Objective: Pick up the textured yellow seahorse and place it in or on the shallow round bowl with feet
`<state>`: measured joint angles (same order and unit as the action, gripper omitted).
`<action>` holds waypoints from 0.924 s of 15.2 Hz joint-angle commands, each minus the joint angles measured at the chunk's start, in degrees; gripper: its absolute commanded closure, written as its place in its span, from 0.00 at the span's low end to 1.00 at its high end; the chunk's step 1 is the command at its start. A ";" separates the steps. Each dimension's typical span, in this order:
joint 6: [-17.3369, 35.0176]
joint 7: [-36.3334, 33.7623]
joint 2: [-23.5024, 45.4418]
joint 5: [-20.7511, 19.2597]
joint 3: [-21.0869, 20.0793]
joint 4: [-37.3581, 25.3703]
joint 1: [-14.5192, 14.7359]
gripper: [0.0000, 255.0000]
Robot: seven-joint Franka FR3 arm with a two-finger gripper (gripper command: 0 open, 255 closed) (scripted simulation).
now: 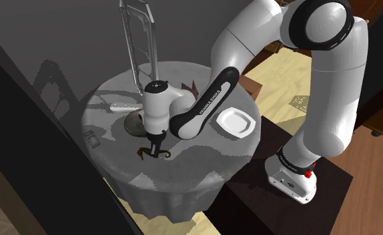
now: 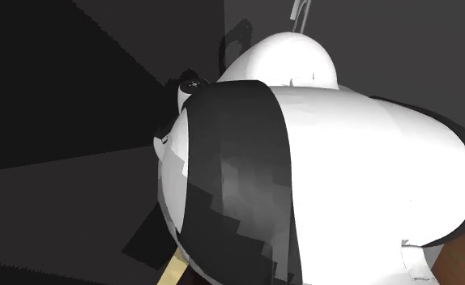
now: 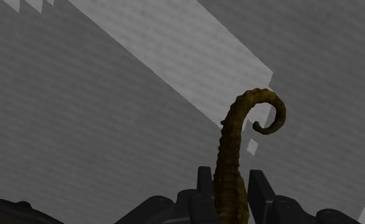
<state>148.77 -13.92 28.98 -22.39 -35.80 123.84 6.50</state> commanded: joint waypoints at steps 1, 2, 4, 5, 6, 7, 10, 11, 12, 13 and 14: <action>-1.21 0.49 0.95 0.33 -0.37 -0.85 0.34 1.00; -1.73 0.81 0.31 0.88 -0.91 -0.75 -0.08 1.00; -2.78 1.48 -0.97 2.00 -1.99 -0.60 -0.93 1.00; -3.32 1.82 -1.61 2.57 -2.53 -0.55 -1.35 1.00; -3.86 2.16 -2.25 3.14 -3.06 -0.51 -1.77 1.00; -4.40 2.51 -2.88 3.73 -3.58 -0.48 -2.18 1.00; -6.07 3.57 -4.78 5.51 -5.11 -0.47 -3.40 1.00; -6.63 3.94 -5.41 6.12 -5.61 -0.50 -3.79 1.00; -7.20 4.30 -6.04 6.73 -6.09 -0.53 -4.18 1.00; -7.78 4.67 -6.67 7.34 -6.57 -0.59 -4.56 1.00; -8.36 5.04 -7.30 7.96 -7.03 -0.65 -4.94 1.00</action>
<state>141.00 -9.43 22.55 -15.23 -42.23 123.03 2.17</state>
